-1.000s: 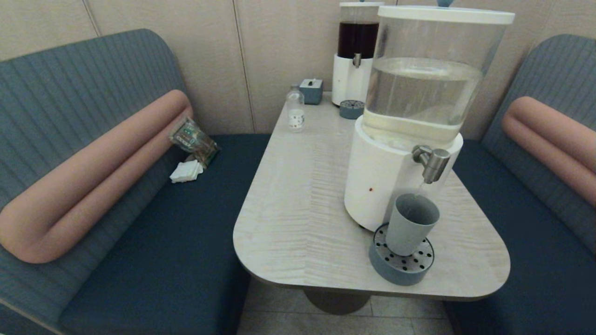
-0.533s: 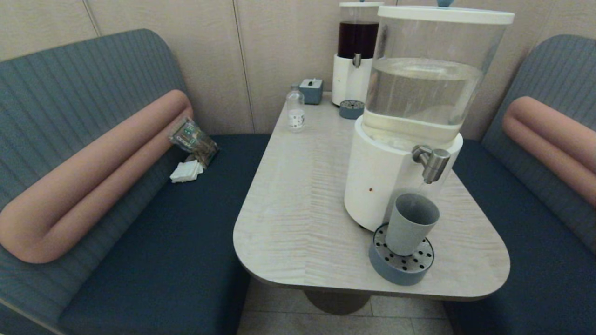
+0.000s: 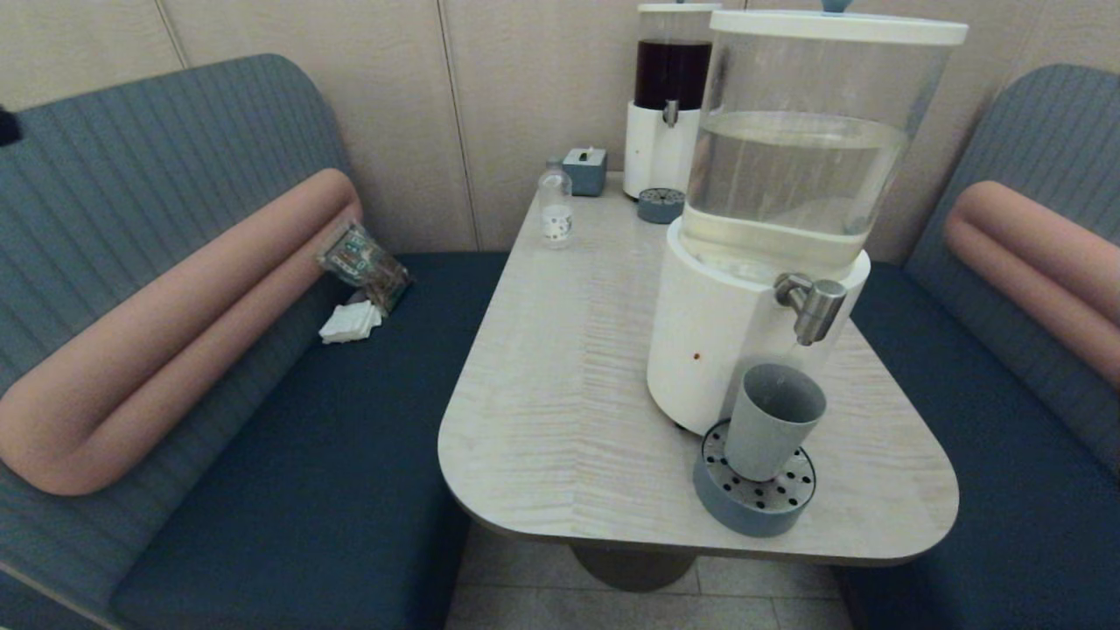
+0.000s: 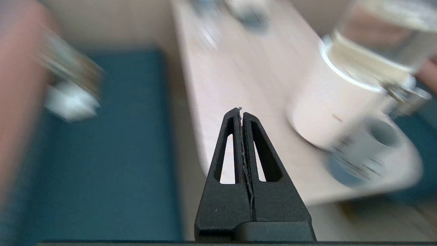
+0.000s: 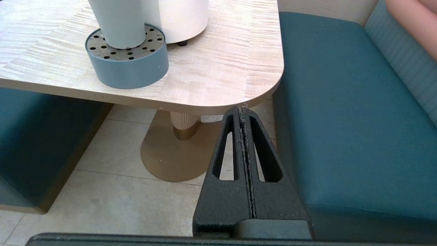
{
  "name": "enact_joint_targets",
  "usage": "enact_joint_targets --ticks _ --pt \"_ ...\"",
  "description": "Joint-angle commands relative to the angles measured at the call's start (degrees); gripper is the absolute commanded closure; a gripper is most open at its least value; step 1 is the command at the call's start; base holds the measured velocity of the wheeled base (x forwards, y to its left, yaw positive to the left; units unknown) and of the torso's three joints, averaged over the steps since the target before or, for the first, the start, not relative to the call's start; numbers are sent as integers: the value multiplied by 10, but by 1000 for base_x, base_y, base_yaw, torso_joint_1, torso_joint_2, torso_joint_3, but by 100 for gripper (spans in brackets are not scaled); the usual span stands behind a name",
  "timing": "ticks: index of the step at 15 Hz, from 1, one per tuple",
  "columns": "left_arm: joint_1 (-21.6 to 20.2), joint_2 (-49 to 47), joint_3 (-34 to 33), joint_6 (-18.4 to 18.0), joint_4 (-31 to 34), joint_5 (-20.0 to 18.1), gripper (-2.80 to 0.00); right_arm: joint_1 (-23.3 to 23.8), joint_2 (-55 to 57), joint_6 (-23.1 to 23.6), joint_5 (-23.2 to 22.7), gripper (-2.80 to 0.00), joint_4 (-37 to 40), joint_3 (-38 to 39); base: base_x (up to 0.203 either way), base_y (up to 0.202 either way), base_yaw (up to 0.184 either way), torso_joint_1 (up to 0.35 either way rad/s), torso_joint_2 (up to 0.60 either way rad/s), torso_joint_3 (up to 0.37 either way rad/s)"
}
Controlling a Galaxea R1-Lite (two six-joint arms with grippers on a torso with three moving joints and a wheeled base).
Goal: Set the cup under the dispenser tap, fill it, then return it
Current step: Turn off the faucet
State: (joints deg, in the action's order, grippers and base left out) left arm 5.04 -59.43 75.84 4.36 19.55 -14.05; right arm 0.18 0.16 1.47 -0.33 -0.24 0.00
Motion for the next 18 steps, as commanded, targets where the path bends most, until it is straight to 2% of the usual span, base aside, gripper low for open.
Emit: enact_joint_targets --ticks 1,2,3,4,5,6,7,9,13,16,18 --pt "34 -141 72 30 43 -16 0 0 0 0 0 0 0 0 0 0 0 0 0 0" --pt "56 -178 103 97 59 -44 0 0 0 0 0 0 0 0 0 0 0 0 0 0" --pt "77 -212 131 187 69 -89 0 0 0 0 0 0 0 0 0 0 0 0 0 0" --pt "99 -239 150 256 74 -140 0 0 0 0 0 0 0 0 0 0 0 0 0 0" --pt "127 -258 158 291 74 -171 0 0 0 0 0 0 0 0 0 0 0 0 0 0" --pt "155 -269 161 319 68 -184 0 0 0 0 0 0 0 0 0 0 0 0 0 0" --pt "183 -279 160 352 51 -189 0 0 0 0 0 0 0 0 0 0 0 0 0 0" --pt "229 -290 138 424 -28 -193 0 0 0 0 0 0 0 0 0 0 0 0 0 0" --pt "262 -336 58 496 -236 -203 0 0 0 0 0 0 0 0 0 0 0 0 0 0" --pt "285 -369 29 558 -321 -202 0 0 0 0 0 0 0 0 0 0 0 0 0 0" --pt "308 -390 12 559 -371 -195 0 0 0 0 0 0 0 0 0 0 0 0 0 0"
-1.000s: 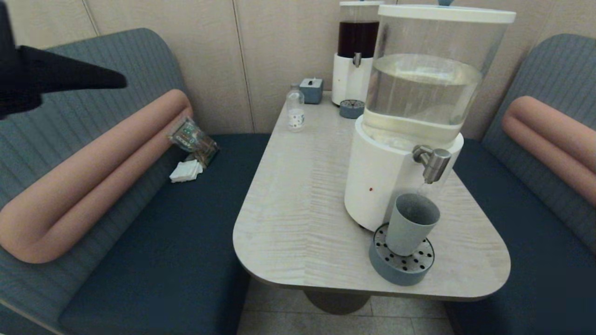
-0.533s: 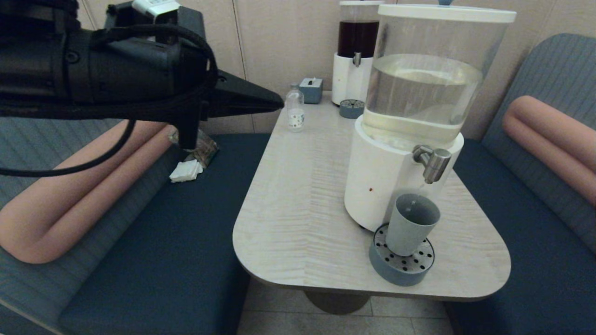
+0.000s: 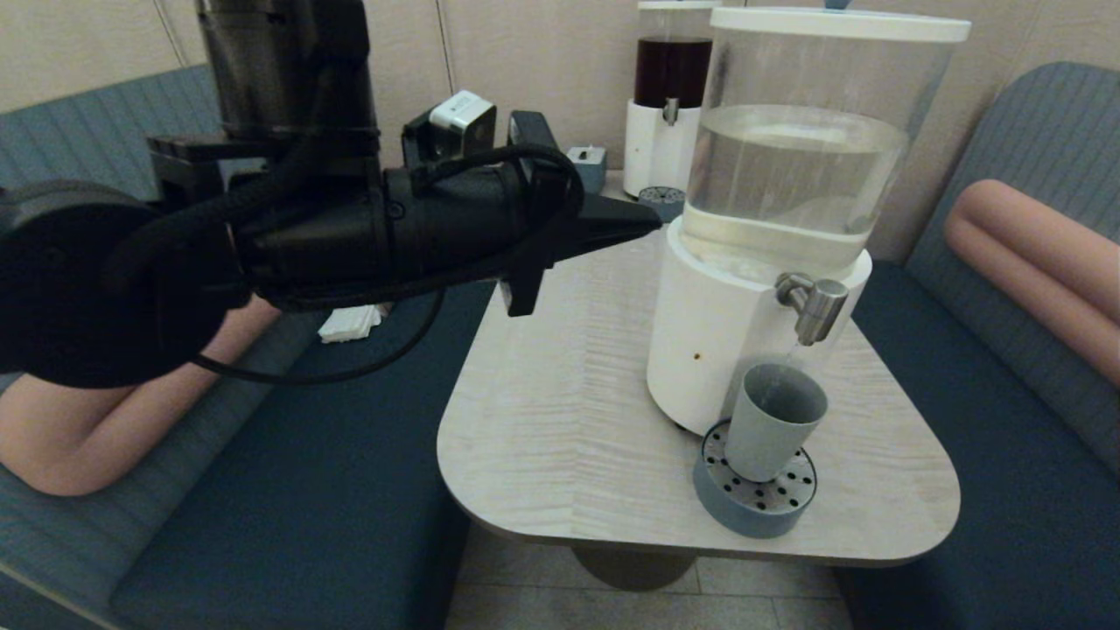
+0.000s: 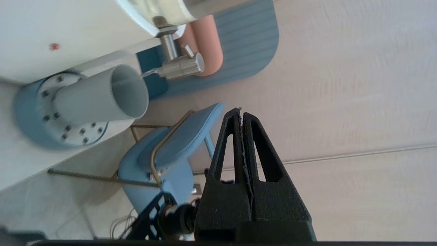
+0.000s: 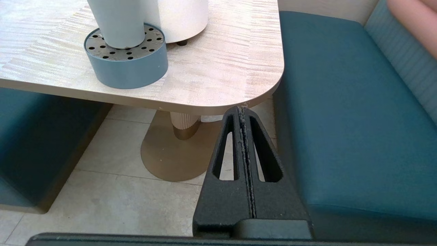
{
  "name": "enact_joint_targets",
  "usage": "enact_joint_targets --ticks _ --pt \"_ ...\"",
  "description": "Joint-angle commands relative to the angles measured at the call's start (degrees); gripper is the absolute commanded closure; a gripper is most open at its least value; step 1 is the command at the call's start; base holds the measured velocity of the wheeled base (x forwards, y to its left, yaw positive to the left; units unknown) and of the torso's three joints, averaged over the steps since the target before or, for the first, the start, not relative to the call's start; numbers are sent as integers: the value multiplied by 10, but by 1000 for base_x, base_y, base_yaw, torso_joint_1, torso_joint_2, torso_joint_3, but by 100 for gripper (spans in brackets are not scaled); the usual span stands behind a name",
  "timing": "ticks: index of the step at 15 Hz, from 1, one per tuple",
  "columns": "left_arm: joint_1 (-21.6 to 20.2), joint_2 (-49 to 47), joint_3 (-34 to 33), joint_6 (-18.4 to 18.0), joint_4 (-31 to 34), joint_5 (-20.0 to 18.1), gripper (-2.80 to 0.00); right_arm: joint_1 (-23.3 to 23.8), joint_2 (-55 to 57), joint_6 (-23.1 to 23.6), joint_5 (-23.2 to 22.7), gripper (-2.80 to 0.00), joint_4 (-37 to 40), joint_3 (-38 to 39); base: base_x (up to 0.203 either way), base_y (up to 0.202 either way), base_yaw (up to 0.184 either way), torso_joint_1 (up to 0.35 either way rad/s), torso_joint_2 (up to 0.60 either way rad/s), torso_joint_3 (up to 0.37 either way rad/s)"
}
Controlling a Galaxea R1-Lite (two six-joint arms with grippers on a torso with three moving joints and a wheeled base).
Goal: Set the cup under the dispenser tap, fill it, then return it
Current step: Turn off the faucet
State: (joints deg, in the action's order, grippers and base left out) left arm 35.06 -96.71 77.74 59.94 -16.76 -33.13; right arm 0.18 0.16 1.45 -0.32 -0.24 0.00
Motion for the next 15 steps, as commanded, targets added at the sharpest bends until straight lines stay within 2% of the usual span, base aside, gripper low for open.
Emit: enact_joint_targets --ticks 1,3,7,10,15 --pt "20 -31 -10 3 -34 13 0 0 0 0 0 0 0 0 0 0 0 0 0 0" --pt "35 -56 -11 3 -51 37 0 0 0 0 0 0 0 0 0 0 0 0 0 0" --pt "44 -96 2 -1 -54 52 0 0 0 0 0 0 0 0 0 0 0 0 0 0" --pt "63 -113 13 -42 -78 81 0 0 0 0 0 0 0 0 0 0 0 0 0 0" --pt "77 -155 62 -44 -79 91 0 0 0 0 0 0 0 0 0 0 0 0 0 0"
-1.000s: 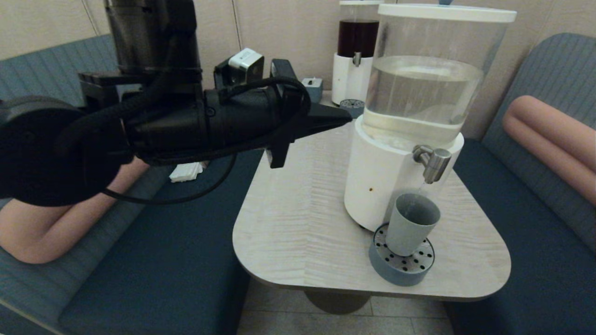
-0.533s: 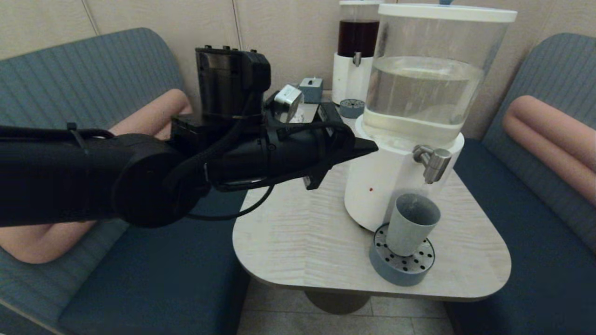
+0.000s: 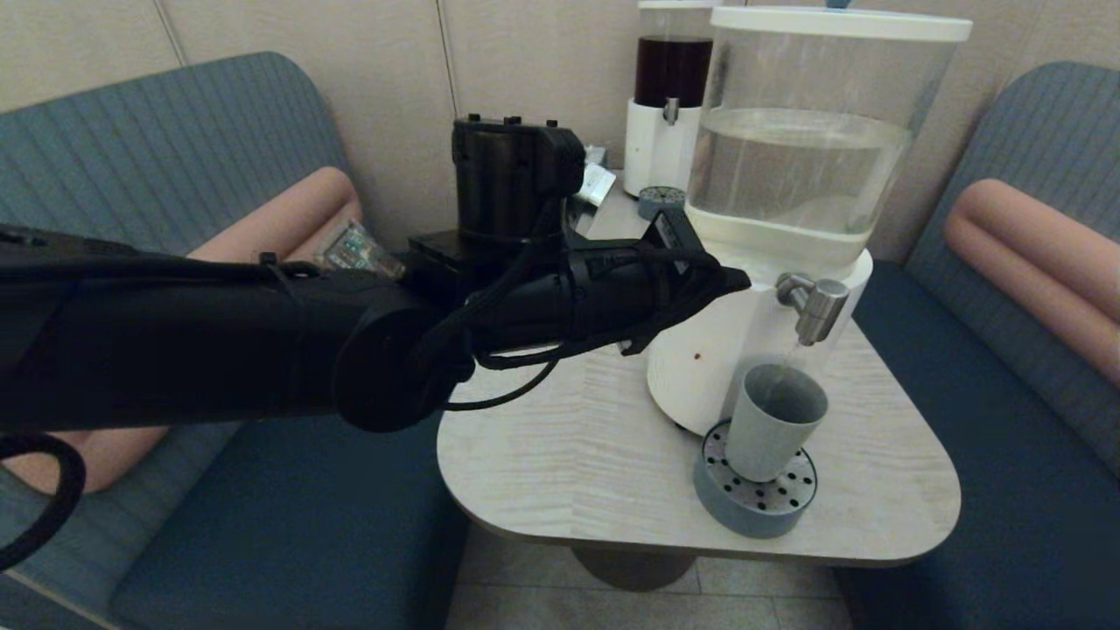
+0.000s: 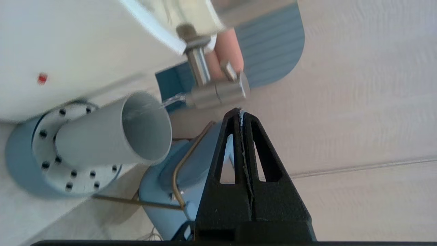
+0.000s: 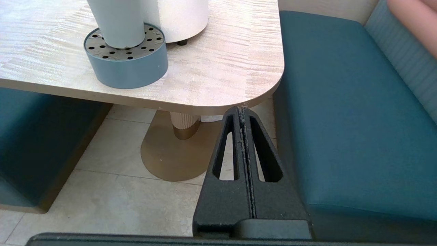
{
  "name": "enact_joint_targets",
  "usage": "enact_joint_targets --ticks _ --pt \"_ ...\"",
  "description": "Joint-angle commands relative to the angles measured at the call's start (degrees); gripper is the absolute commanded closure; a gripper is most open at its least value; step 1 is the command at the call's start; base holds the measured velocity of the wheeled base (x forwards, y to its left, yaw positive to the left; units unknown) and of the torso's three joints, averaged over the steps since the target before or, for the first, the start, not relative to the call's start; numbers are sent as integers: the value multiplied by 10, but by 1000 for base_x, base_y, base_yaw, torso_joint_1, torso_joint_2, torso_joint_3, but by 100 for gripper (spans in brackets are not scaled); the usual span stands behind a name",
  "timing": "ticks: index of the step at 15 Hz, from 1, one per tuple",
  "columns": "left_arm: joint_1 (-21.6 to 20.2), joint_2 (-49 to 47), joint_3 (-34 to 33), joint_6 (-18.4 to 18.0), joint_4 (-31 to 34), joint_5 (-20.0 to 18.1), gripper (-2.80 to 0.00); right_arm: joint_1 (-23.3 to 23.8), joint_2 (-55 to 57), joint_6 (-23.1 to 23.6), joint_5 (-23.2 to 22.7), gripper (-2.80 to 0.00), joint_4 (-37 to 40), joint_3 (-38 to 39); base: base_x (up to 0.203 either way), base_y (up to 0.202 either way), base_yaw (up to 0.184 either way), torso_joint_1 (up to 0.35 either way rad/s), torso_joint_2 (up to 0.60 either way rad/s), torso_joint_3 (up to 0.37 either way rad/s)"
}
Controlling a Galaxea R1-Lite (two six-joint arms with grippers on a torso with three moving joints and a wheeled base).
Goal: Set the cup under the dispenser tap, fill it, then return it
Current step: Turn off the faucet
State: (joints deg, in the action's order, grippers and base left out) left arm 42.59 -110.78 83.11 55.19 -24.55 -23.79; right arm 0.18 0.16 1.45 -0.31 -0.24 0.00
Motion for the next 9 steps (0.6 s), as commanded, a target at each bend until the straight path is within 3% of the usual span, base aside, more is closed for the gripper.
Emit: enact_joint_targets --ticks 1,9 --pt "7 -22 19 3 -1 4 0 0 0 0 0 0 0 0 0 0 0 0 0 0" --pt "23 -61 60 3 -1 8 0 0 0 0 0 0 0 0 0 0 0 0 0 0"
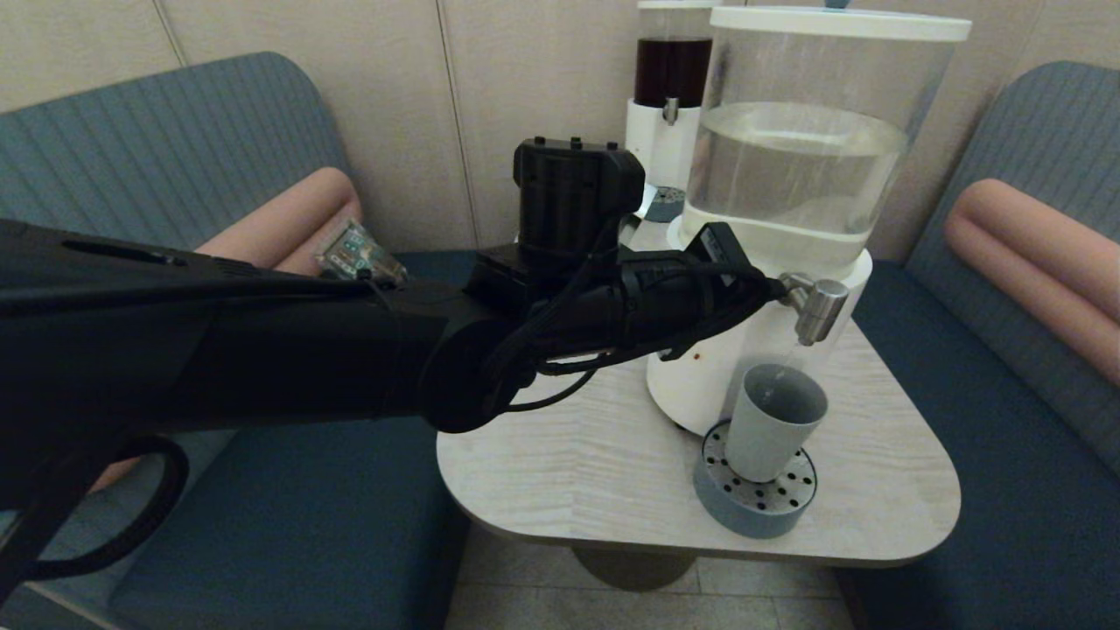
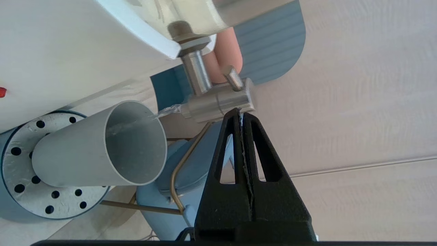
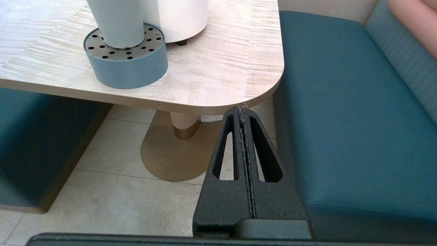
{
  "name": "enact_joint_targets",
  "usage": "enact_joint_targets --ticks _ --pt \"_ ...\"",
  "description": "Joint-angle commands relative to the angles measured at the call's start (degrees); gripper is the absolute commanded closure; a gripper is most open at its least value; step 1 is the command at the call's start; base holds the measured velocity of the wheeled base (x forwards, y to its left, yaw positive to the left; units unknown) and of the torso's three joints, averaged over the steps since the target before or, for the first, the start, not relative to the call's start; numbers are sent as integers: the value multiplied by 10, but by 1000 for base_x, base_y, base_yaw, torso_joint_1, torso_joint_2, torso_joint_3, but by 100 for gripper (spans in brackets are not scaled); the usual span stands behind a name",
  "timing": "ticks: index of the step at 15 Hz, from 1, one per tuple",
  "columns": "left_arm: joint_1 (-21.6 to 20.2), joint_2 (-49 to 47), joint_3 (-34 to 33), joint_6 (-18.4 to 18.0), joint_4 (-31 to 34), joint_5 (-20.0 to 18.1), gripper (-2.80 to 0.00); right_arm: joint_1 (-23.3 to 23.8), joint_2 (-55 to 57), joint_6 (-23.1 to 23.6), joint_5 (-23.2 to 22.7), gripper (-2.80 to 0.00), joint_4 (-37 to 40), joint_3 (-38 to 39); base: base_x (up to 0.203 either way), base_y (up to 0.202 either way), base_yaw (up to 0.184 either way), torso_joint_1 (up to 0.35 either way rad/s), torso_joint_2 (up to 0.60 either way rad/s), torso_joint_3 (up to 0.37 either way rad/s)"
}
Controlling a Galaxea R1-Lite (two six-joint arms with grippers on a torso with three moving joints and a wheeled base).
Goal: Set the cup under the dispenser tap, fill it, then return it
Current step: Turn off the faucet
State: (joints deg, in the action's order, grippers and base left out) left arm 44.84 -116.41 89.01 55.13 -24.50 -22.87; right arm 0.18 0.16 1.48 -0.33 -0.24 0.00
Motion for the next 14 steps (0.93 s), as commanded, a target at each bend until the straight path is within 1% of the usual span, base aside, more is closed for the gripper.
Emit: enact_joint_targets --ticks 1,14 --pt "1 -7 6 3 -2 -2 0 0 0 0 0 0 0 0 0 0 0 0 0 0" --pt "1 -32 49 3 3 -2 0 0 0 0 0 0 0 0 0 0 0 0 0 0"
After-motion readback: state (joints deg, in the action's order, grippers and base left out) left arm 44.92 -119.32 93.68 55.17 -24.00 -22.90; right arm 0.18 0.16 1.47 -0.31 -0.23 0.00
